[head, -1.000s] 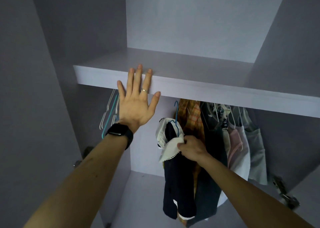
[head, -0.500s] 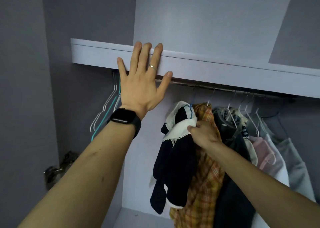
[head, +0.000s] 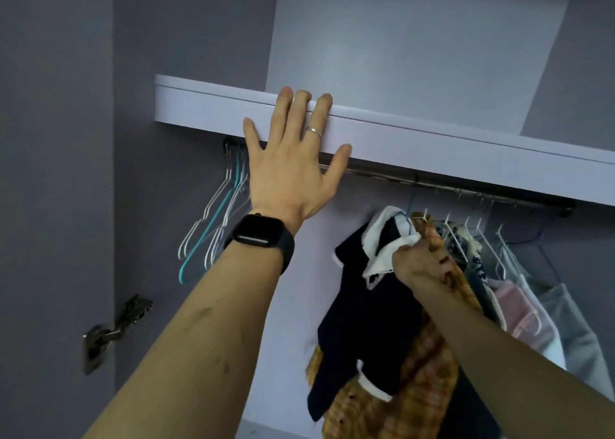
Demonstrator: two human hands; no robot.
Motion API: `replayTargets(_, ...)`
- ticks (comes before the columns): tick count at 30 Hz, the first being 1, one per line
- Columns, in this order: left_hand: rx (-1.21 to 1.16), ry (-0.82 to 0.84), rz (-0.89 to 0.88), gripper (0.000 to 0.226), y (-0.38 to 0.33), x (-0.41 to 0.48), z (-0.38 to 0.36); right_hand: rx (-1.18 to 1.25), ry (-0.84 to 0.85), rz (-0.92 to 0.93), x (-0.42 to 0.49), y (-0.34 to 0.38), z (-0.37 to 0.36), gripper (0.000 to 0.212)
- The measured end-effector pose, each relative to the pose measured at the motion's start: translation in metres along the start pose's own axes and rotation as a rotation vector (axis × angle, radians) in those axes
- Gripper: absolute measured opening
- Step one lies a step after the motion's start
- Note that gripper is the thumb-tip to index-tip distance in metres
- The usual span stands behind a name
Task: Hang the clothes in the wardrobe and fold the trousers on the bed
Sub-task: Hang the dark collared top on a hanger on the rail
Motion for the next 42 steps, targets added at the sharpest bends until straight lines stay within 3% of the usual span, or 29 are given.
replayTargets(3,-0.007,0.014,0.001,0.067,0.0,0.002,0.001,-0.07,0.011,-0.014,0.006,-0.01,0.011,0.05)
replayTargets(12,-0.018,0.053,0.019,0.067,-0.003,0.0,-0.001,-0.165,0.044,0.254,-0.006,0.028,-0.009,0.051)
replayTargets(20,-0.021,0.124,0.042,0.069,-0.001,-0.007,-0.001,-0.023,0.095,0.087,0.007,0.02,-0.017,0.058)
replayTargets(25,0.015,0.289,0.054,0.072,0.005,-0.002,0.004,-0.063,0.342,0.189,-0.021,0.018,-0.009,0.065)
replayTargets(29,0.02,0.413,0.141,0.078,0.004,0.003,0.011,0.093,0.375,0.275,-0.068,0.009,0.032,0.052)
replayTargets(34,-0.184,0.568,0.319,0.082,-0.03,-0.043,0.021,0.392,0.238,0.36,-0.124,-0.021,0.124,0.033)
replayTargets(39,-0.279,0.753,0.298,0.077,-0.095,-0.144,0.034,0.406,0.083,0.539,-0.195,-0.078,0.175,0.018)
replayTargets(42,-0.298,0.911,0.269,0.072,-0.127,-0.208,0.038,0.333,0.104,0.517,-0.234,-0.129,0.165,0.02)
Point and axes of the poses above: each hand's wrist, its own x-axis towards the middle knuckle, its own z-axis out of the back of the hand, y = z × x, the point moved 9 cm from there along x, towards the middle knuckle, and after that the axes turned 8 degrees about -x, right-handed, at the moved point
